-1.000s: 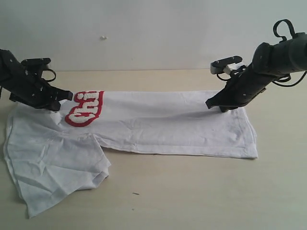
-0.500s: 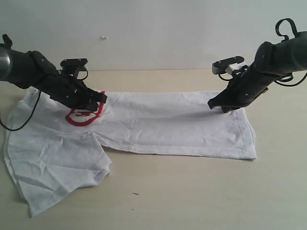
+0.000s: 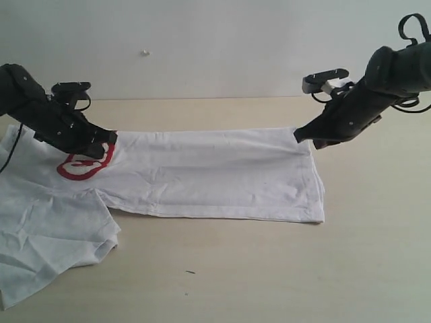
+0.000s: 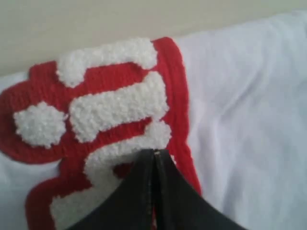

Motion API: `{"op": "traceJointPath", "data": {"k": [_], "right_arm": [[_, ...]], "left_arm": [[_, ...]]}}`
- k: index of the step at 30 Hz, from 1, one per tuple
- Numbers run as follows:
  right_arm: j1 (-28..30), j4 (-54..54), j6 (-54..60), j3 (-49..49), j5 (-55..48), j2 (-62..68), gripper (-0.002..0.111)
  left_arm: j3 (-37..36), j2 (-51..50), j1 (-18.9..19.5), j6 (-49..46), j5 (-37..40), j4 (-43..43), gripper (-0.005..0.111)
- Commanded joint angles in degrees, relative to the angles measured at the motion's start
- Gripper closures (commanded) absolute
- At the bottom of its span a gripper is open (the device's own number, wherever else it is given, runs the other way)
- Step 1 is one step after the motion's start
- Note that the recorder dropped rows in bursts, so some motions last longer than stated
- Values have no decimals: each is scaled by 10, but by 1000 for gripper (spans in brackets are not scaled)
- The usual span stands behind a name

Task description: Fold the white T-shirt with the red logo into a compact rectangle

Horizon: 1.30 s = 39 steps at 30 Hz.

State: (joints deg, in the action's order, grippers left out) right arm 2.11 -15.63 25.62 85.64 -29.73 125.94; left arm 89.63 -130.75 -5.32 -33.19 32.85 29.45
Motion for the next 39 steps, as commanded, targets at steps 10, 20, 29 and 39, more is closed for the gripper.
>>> {"op": "traceJointPath", "data": {"k": [10,20,29,39], "right_arm": [[-22,-143,129,-65,1,-58,108],[-35,-142,128,-88,-4,-4,108],[-35,-140,125,-88,-6,8,108],[-35,-140,126,-88,-3,8,108]], "left_arm": [[-63,104,-19,-13,3,-8,107],[-173,111,-10,63,-111,-77,107],[-253,239,-21,63,-42,-77,107],[-390,257,-94,-10,59,-111,107]]}}
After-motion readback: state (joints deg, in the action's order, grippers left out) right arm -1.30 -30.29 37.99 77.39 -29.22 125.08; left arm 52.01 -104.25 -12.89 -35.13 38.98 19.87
